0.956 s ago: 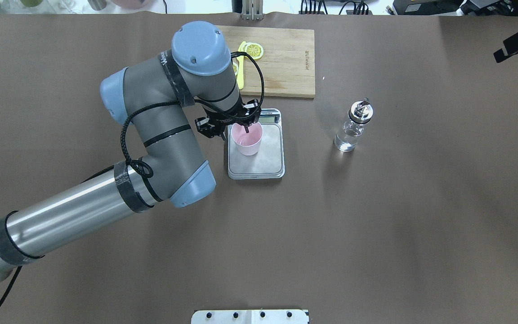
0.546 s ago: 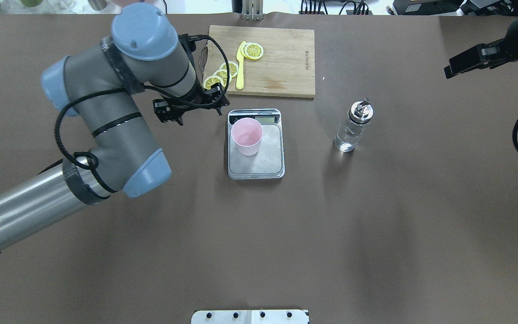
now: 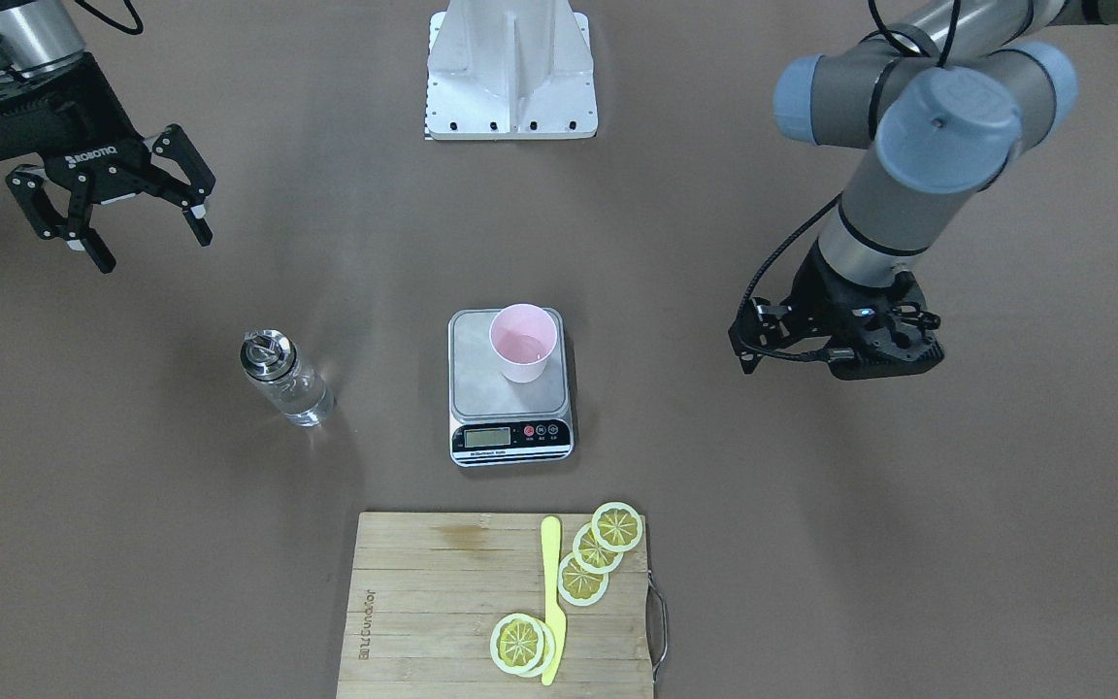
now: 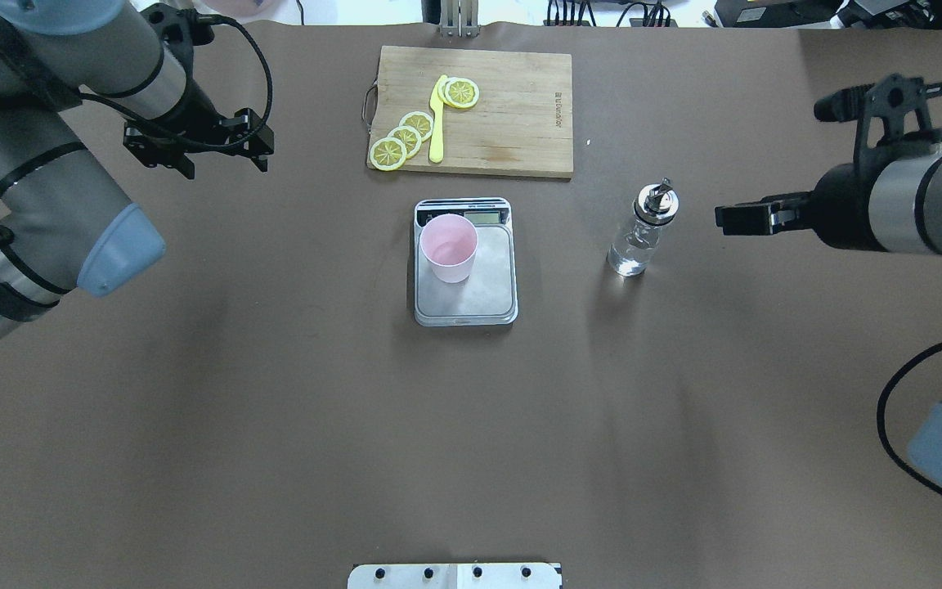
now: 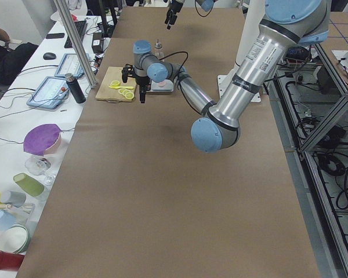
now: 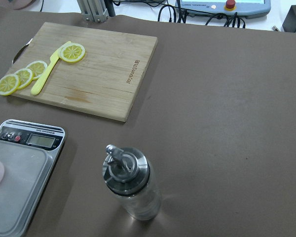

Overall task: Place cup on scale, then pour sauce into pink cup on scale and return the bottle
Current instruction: 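Release the cup and lift the left gripper away while the right arm reaches in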

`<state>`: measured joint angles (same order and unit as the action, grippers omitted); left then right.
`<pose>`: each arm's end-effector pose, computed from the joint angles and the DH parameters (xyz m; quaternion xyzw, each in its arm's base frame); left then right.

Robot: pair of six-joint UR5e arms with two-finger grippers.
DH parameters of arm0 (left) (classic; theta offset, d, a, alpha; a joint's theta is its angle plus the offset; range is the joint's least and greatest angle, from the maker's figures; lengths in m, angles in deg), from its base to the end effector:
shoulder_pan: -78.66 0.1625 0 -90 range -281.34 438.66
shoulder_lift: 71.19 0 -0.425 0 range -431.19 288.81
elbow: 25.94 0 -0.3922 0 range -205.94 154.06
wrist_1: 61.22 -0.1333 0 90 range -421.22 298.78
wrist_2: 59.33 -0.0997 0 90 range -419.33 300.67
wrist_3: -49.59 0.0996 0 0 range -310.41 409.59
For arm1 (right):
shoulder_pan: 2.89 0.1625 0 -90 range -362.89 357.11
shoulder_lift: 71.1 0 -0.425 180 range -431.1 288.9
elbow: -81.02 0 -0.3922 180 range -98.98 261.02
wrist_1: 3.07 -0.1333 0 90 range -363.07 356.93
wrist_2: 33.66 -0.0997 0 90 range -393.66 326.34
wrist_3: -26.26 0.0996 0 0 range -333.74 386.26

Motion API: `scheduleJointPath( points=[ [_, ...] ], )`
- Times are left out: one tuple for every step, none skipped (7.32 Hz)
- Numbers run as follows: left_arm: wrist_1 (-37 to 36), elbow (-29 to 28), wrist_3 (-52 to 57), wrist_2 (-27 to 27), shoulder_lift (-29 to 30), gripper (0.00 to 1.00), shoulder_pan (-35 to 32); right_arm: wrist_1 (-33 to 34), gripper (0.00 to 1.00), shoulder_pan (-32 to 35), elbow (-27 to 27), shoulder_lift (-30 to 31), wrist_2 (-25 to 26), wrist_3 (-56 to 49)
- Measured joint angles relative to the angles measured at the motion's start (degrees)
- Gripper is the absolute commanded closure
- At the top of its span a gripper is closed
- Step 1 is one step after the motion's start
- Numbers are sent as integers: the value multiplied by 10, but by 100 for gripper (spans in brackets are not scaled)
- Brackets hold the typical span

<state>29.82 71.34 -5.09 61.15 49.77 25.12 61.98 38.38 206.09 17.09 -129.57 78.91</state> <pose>0.3246 -0.5786 0.2875 0.0502 0.4049 -0.0566 0.9112 -0.2657 -0.3969 0.3108 0.2908 -0.4250 0.0028 0.8572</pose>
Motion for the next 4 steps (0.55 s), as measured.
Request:
scheduleJointPath(
  points=[
    [0, -1, 22, 2, -9, 1, -10, -27, 3, -53, -6, 14, 67, 15],
    [0, -2, 31, 3, -13, 1, -14, -51, 4, -93, -23, 19, 120, 24],
    [0, -3, 34, 2, -15, 1, -16, -94, 4, -123, -57, 19, 169, 27],
    [0, -3, 35, 1, -15, 1, -17, -144, 3, -144, -97, 15, 207, 28]
  ],
)
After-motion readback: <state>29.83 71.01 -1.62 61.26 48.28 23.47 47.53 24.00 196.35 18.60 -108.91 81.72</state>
